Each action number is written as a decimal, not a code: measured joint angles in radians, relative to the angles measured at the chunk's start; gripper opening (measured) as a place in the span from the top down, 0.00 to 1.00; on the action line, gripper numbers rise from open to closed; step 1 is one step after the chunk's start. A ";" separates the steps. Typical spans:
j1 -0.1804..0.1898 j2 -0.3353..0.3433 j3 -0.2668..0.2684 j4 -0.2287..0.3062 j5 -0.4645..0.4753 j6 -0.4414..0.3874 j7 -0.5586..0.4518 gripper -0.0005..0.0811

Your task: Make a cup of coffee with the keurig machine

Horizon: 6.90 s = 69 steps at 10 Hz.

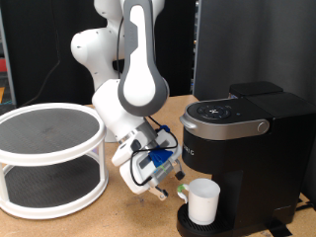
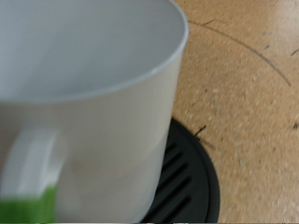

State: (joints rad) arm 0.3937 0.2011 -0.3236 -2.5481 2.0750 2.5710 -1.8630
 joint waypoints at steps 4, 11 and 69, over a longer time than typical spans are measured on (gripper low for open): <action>-0.040 -0.134 -0.044 -0.100 -0.232 -0.020 0.127 0.00; -0.080 -0.260 -0.088 -0.146 -0.401 -0.104 0.246 0.00; -0.319 -0.355 0.451 0.604 -1.971 -0.717 1.210 0.00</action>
State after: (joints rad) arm 0.0747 -0.1534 0.1269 -1.9443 0.1041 1.8538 -0.6533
